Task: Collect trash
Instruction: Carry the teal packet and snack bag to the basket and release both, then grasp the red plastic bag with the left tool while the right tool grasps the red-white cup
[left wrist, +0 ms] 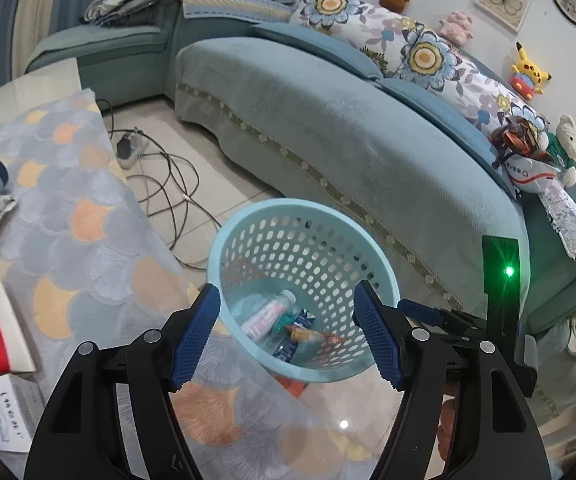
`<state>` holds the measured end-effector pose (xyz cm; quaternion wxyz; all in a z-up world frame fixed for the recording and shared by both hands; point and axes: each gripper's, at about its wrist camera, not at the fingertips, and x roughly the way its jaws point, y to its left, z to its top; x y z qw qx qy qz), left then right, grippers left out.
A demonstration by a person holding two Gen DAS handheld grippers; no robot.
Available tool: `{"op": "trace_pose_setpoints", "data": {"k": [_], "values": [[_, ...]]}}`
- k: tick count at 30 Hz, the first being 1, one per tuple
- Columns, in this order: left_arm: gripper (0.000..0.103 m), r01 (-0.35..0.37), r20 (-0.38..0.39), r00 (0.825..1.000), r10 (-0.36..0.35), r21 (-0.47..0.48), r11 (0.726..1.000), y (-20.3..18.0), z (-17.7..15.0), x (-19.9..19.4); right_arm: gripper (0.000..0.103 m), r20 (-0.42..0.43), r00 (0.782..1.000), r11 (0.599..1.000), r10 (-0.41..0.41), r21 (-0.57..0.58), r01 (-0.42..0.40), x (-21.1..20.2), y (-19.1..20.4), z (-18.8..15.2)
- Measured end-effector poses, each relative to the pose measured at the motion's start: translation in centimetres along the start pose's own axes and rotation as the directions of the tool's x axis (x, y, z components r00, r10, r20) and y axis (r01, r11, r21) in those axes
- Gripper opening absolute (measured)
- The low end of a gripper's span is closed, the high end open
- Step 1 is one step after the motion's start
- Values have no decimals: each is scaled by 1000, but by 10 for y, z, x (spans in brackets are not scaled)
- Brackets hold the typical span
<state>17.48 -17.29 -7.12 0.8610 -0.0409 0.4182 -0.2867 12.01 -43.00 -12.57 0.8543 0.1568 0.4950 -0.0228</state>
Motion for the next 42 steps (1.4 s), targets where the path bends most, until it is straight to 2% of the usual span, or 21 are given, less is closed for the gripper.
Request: {"op": "trace_pose_setpoints", "data": {"k": [4,10,14,17,22,26,29,33,36,38,40,42], "values": [[67,-5,51,999,5,-2,1000,1,1,-27,76,63,998,997,10,-72,-5,-24,25,0],[67,-22,147,989,25,-24,999,11,2,-80,76,158,983,983,94,-174,-66,-63,77,1],[67,-68,201,976,80,-68,995,37,-4,-117,76,170,972,964,160,-240,-116,-76,119,-1],[67,-116,232,962,143,-129,985,70,-11,-146,76,160,966,945,201,-292,-149,-77,156,-4],[67,-227,265,915,304,-284,932,144,-28,-195,76,132,958,908,256,-372,-191,-71,215,-12],[72,-335,253,860,444,-377,863,203,-46,-229,76,96,952,873,289,-435,-221,-61,259,-21],[74,-433,209,809,550,-422,797,247,-57,-246,76,51,952,844,303,-478,-243,-47,293,-26],[81,-482,172,767,618,-481,732,295,-66,-258,76,16,954,823,299,-510,-250,-30,322,-31],[83,-508,135,753,644,-502,699,326,-72,-256,76,-8,957,815,290,-523,-251,-16,340,-33],[83,-519,115,749,652,-510,686,340,-72,-250,76,-21,961,814,277,-527,-246,-7,349,-33],[83,-522,93,755,649,-513,681,354,-71,-241,76,-49,961,818,272,-514,-258,5,356,-31],[83,-535,71,750,658,-520,666,364,-72,-232,76,-57,961,822,272,-505,-263,12,357,-29]]}}
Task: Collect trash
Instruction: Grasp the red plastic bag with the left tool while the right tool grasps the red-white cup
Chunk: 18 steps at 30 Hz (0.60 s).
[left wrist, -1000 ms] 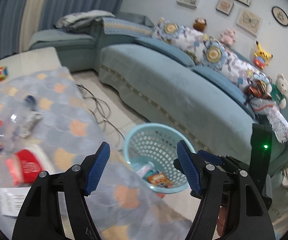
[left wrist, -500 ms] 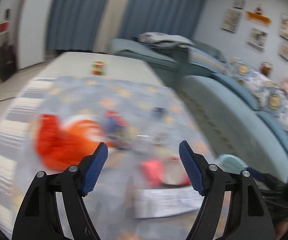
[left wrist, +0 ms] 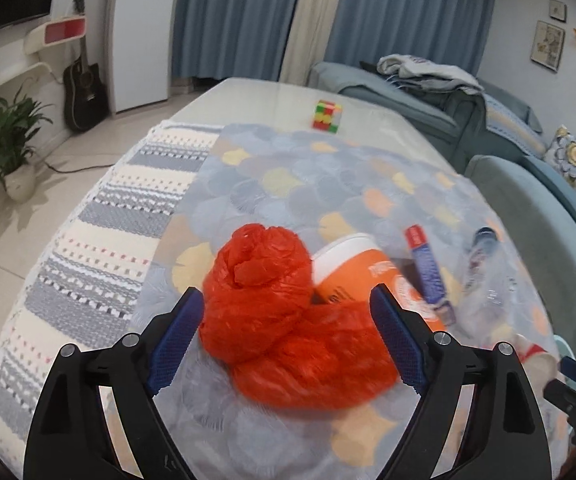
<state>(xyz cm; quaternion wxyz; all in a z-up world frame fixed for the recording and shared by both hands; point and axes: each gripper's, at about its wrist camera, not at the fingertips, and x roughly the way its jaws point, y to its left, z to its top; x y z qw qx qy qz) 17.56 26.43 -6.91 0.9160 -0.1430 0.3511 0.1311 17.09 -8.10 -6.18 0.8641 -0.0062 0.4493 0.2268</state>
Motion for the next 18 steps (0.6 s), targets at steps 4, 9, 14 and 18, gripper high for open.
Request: {"op": "trace_pose_setpoints", "data": {"k": [4,9,14,18], "values": [[81,-27,-28,999,25,-38,999,6,-3,20,75,-39,999,1000,4,2,-3,16,-2,0],[66,-41,-52,998,38,-59,997,15,-11,32,65,-60,998,1000,-24,-1,24,28,-4,-2],[46,-30,-40,999,27,-84,996,24,-13,28,46,-49,999,1000,8,30,-7,28,-9,-2],[40,14,-3,1000,-14,-115,993,26,-16,14,42,-25,1000,1000,0,5,0,19,-4,-3]]}}
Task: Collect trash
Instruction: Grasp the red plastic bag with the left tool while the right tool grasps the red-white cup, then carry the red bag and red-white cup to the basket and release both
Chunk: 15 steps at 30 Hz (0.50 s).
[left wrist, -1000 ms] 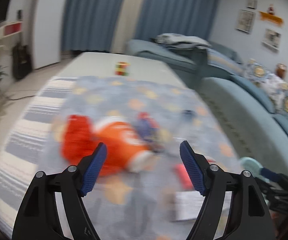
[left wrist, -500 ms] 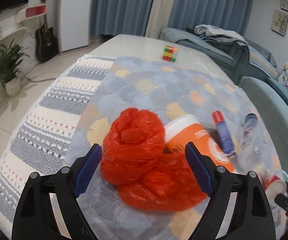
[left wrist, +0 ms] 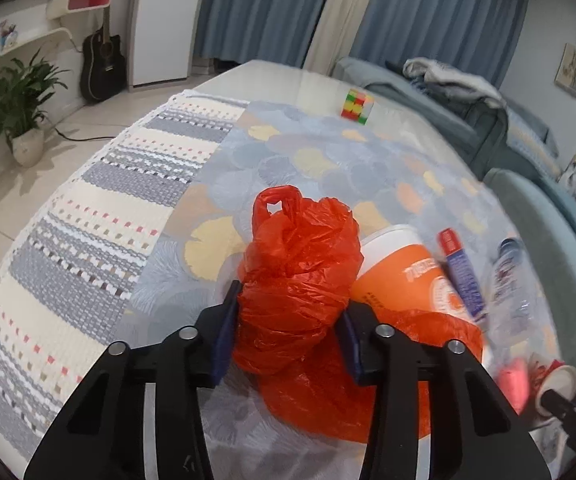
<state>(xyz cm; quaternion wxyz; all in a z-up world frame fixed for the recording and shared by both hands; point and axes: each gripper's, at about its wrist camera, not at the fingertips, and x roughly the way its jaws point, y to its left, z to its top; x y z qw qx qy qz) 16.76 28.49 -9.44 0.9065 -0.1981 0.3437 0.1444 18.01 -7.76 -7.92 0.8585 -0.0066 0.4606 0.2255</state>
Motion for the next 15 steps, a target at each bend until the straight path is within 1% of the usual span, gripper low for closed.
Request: {"op": "trace_pose_setpoints", "data": {"k": [3,8,11,13,15], "values": [[39,21,37,999,-21,7,1000,-4,-3,-18,40,39,998,999,-42,-8,43,-10,0,-2],[39,92,79,993,-94,22,995,-18,-5,-50,40,103,994,1000,-23,12,22,-35,-5,-1],[39,141,98,985,-145,48,989,-36,-3,-71,40,139,990,1000,-21,16,19,-55,-10,0],[39,187,105,976,-193,63,980,-50,-3,-84,40,173,984,999,-49,7,48,-72,-11,-1],[39,227,102,967,-235,87,970,-66,-4,-93,40,224,968,993,-114,-2,117,-93,-13,-5]]}}
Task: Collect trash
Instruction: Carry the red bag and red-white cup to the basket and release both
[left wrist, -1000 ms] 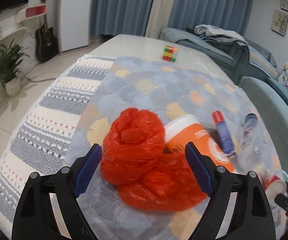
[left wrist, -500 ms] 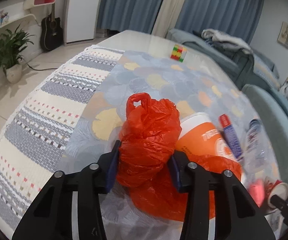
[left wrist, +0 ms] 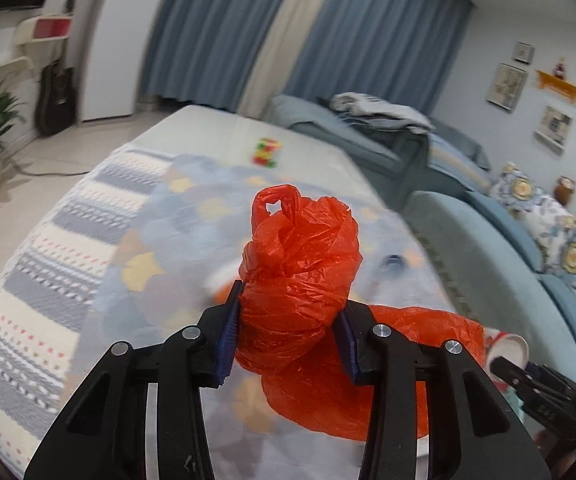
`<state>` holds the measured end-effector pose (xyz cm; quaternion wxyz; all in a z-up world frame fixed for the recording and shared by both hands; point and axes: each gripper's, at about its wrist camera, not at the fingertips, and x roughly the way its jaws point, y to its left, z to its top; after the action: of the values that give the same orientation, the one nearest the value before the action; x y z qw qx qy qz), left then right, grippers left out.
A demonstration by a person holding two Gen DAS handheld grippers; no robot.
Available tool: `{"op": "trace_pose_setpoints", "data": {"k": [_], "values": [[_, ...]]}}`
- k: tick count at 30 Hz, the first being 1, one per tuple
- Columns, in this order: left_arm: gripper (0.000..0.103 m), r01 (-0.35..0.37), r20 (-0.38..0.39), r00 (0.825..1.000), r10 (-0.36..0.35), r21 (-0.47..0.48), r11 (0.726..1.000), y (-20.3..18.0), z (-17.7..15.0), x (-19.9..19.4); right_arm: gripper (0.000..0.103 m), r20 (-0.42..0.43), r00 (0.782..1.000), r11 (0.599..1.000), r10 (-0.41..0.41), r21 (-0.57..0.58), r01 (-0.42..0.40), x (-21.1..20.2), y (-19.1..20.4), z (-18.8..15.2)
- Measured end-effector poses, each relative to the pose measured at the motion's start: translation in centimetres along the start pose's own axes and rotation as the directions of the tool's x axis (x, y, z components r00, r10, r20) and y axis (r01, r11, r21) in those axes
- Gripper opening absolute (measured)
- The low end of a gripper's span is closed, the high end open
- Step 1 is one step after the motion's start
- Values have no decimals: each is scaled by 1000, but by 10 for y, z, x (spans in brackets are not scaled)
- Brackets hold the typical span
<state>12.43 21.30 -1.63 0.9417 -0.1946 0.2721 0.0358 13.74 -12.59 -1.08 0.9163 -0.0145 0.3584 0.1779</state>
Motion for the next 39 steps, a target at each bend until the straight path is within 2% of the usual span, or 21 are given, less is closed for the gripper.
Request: {"op": "trace_pose_setpoints", "data": {"k": [5,10,14,18,22,27,31,37,39], "values": [[39,81,-4,997,-81,55,995,-51,-3,-8,40,63,996,997,-69,44,66,-38,-29,-3],[39,171,-43,985,-167,145,974,-128,-9,-1,40,122,976,981,-181,91,170,-80,-70,-7],[39,256,-80,966,-245,184,949,-191,-15,7,41,126,963,962,-237,171,214,-102,-115,-13],[39,301,-116,953,-281,234,924,-251,-24,20,41,103,951,931,-291,259,257,-115,-162,-27],[39,339,-161,939,-304,282,897,-305,-46,33,42,70,952,900,-297,354,255,-121,-208,-45],[39,369,-229,922,-312,279,887,-341,-75,56,43,17,946,860,-323,423,286,-122,-250,-73],[39,377,-289,910,-298,274,885,-353,-103,78,42,-8,949,839,-314,466,281,-114,-274,-93],[40,383,-372,891,-259,314,868,-362,-139,106,40,-69,948,820,-309,487,303,-90,-288,-116],[42,398,-399,880,-257,326,857,-366,-148,111,40,-97,951,810,-293,503,301,-81,-294,-124]]}}
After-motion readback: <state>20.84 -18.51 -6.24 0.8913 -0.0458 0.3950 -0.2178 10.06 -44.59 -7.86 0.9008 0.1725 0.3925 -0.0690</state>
